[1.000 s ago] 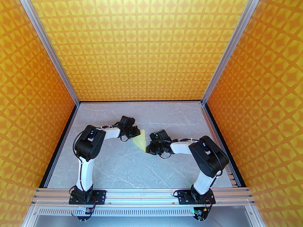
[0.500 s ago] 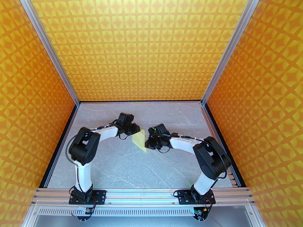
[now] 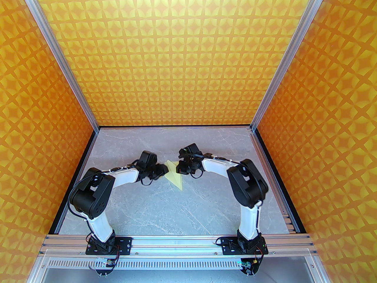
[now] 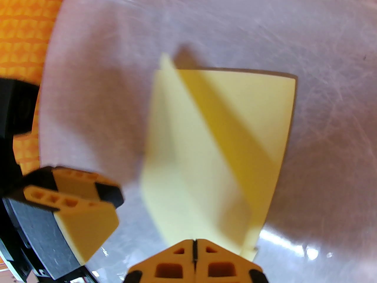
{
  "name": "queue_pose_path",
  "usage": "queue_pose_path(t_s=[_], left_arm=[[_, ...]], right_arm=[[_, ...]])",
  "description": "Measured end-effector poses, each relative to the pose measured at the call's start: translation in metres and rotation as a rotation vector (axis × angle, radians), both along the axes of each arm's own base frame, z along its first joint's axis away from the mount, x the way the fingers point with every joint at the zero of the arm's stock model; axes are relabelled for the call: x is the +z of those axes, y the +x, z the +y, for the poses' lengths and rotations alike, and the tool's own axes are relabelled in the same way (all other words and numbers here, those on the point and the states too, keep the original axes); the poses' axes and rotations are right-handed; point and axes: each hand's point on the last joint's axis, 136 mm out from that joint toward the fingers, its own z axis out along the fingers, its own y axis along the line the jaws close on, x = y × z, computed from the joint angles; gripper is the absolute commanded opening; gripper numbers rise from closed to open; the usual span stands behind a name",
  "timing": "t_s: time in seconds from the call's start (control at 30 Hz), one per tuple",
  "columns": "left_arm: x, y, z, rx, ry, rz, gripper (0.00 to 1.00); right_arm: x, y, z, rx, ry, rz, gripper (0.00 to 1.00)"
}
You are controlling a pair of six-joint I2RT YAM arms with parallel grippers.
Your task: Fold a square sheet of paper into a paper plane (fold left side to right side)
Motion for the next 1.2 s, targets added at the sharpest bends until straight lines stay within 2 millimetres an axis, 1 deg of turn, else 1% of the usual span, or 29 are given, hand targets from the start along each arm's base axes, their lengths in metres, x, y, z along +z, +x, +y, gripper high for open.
queue_pose_path(t_s=[0.03,0.1,0.27,0.37,0.5,0.63,0.77,0.87,1.03,1.2], left_arm=[[-0.004,-0.003,0.002,0.016,0.002,0.017,0.42],[-0.003,-0.002,0.002,0.035,-0.005,0.020,0.42],[-0.003,-0.002,-0.002,0.063,-0.005,0.027,0.43],[-0.004,-0.003,-0.009,0.059,-0.007,0.031,0.43],[-0.004,0.002,-0.018,0.055,-0.011,0.022,0.43],[-0.001,0.006,-0.028,0.045,-0.036,-0.011,0.43],[0.007,0.011,-0.038,0.032,-0.076,-0.068,0.44],[0.008,0.011,-0.039,0.032,-0.091,-0.089,0.45],[0.004,0.006,-0.040,0.028,-0.111,-0.113,0.49],[0.007,0.005,-0.045,0.025,-0.131,-0.136,0.49]], right_arm=[[-0.006,-0.001,-0.001,0.001,-0.012,0.010,0.00],[-0.014,-0.003,-0.004,0.003,-0.030,0.022,0.00],[-0.014,-0.001,-0.005,0.002,-0.036,0.015,0.00],[-0.015,-0.002,-0.005,0.002,-0.034,0.012,0.00],[-0.015,-0.002,-0.005,0.003,-0.029,0.008,0.00],[-0.014,-0.002,-0.004,0.002,-0.027,0.005,0.00],[-0.014,-0.002,-0.004,0.003,-0.021,0.001,0.00],[-0.014,-0.002,-0.004,0.003,-0.017,-0.001,0.00],[-0.014,-0.001,-0.005,0.001,-0.016,-0.001,0.00],[-0.013,-0.002,-0.006,-0.014,0.003,0.002,0.00]])
